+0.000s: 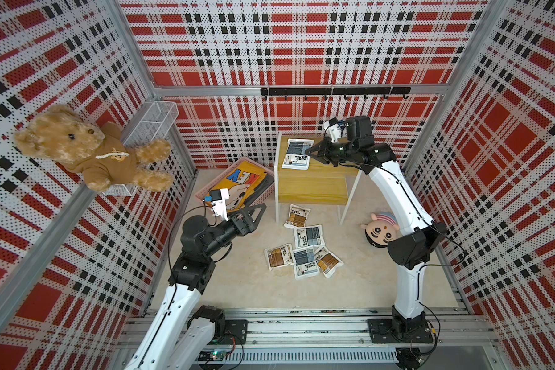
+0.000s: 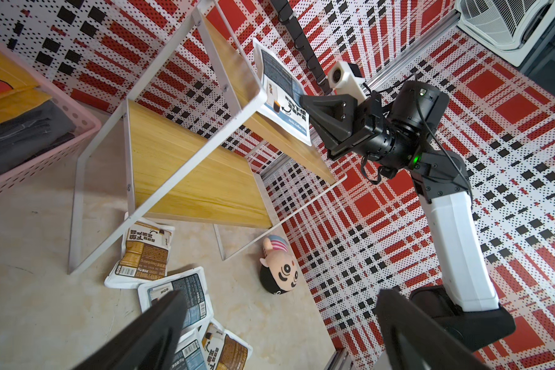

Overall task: Place the bagged coffee beans on the shelf by color
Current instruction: Place the bagged coffee beans on the shelf.

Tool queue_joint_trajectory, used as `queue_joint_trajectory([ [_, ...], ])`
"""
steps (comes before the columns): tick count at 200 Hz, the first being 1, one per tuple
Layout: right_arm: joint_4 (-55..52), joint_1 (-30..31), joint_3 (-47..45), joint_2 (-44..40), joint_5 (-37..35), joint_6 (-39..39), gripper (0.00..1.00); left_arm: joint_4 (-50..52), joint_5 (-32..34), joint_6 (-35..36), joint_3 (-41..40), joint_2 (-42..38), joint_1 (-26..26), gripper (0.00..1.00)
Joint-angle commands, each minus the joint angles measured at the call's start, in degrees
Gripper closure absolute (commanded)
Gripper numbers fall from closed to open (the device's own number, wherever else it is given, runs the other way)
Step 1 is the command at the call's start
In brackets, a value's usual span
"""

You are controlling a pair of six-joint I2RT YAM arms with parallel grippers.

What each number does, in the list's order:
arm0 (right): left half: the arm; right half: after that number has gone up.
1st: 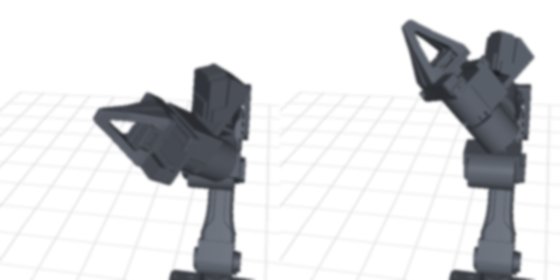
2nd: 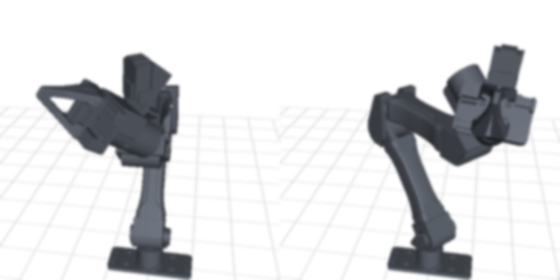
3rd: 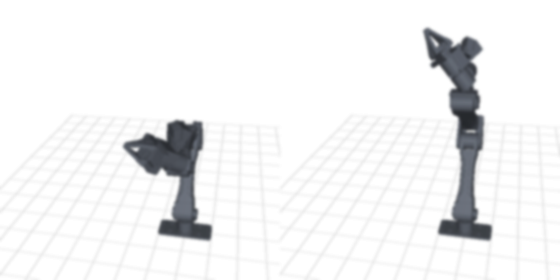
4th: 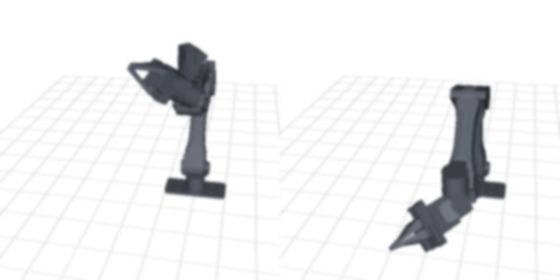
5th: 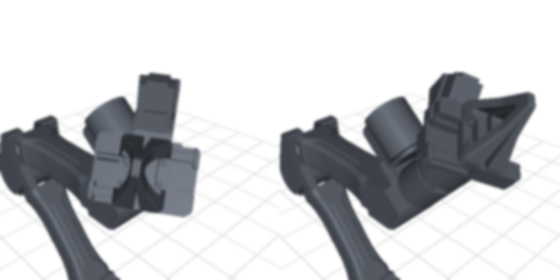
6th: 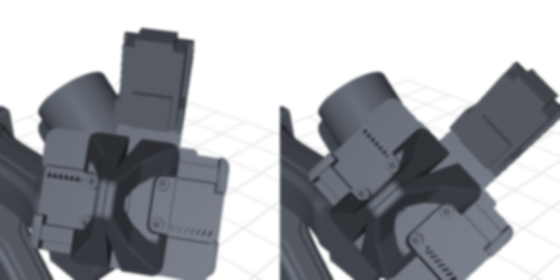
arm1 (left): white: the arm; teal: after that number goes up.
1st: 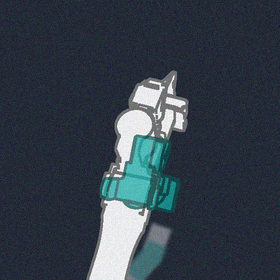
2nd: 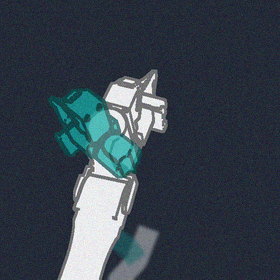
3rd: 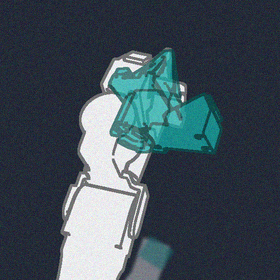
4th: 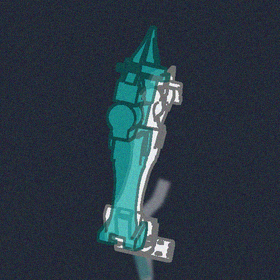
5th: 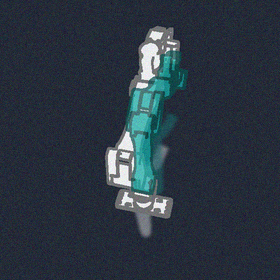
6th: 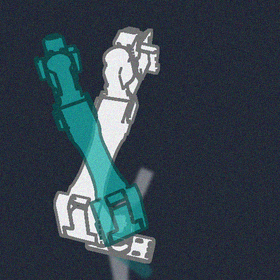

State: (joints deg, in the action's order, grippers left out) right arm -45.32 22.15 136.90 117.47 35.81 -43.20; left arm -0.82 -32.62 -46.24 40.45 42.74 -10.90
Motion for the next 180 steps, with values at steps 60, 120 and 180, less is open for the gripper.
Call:
queue_joint_trajectory([
  [60,4.20,-0.06,1.36,2.67,1.52,-1.44,0.74,-0.50,-0.76,0.94,-1.94,-1.03,0.96,0.01],
  [120,5.68,-0.08,1.37,3.23,1.65,-2.23,0.54,-0.15,-0.68,1.41,-2.21,-1.34,1.23,0.01],
  [180,8.45,0.01,4.77,5.43,2.41,-5.25,0.40,0.19,-0.60,1.50,-2.92,-1.90,1.23,0.01],
])
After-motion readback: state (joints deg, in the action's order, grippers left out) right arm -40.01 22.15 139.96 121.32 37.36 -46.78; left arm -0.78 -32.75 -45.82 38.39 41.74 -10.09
